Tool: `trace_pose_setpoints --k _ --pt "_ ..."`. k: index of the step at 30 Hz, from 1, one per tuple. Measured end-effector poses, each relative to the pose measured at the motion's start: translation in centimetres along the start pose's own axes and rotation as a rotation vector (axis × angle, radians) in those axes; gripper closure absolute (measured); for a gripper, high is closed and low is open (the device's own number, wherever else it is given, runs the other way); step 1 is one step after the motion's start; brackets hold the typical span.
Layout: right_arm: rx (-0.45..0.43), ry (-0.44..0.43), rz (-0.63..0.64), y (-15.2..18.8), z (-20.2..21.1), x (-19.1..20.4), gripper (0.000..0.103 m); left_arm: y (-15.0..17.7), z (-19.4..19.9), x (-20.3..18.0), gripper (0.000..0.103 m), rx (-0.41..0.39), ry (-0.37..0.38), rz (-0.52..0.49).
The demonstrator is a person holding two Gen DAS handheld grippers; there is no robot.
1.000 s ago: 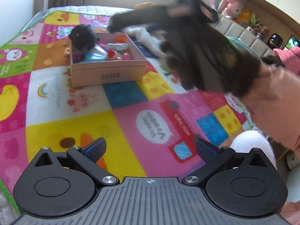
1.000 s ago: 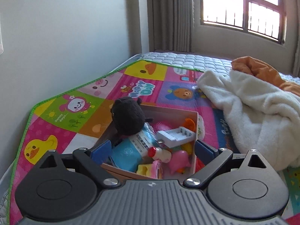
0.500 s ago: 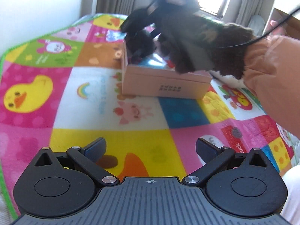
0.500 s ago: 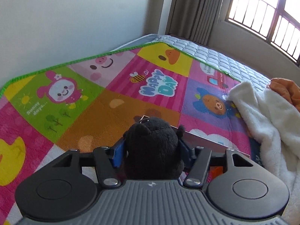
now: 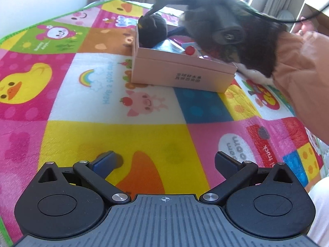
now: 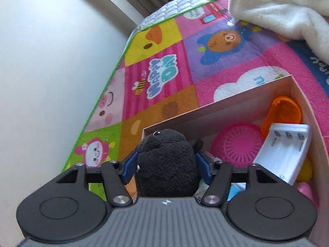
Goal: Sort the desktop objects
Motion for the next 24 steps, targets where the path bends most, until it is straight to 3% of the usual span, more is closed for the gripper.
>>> trace_pose_setpoints --k 1,4,8,13,18,20,22,24 --pt "-0.023 -0.001 0.003 0.0 1.3 0.1 0.026 0.1 0.4 0.0 0.000 -0.003 0.000 0.007" --pt "-0.118 -0.017 0.105 0.9 6.5 0.7 0.020 0.5 1.5 -0.3 0.000 -0.008 -0.001 0.024" --pt "-0.197 0.057 0.230 4.9 13.4 -0.4 0.002 0.9 3.4 -1.2 0.000 -0.010 0.003 0.065" --pt "-0.219 0.167 0.202 12.4 18.5 -5.9 0.000 1.4 6.8 -3.5 0.000 -0.062 -0.007 0.071" --pt "-0.262 0.327 0.166 18.7 19.5 -11.5 0.000 2.4 9.7 -5.7 0.000 -0.091 -0.017 0.066" --pt "-0.228 0.395 0.261 20.8 18.3 -12.9 0.000 2.9 11.2 -6.6 0.000 -0.118 -0.015 0.051" --pt "-0.213 0.457 0.448 22.6 17.1 -12.7 0.000 3.5 12.5 -7.3 0.000 -0.150 -0.019 0.019" --pt "-0.237 0.508 0.501 23.0 16.9 -11.7 0.000 3.8 13.7 -7.6 0.000 -0.194 -0.031 -0.014"
Point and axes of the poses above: each gripper's, at about its wrist camera, not at the fingertips, and z roughly against the way its jaws point, x to its left, y to its underside, the point moved 5 cm from there along -z, roughly the way its jaws point, and after that the axes turned 2 degrees about -z, right-handed, at the moved point
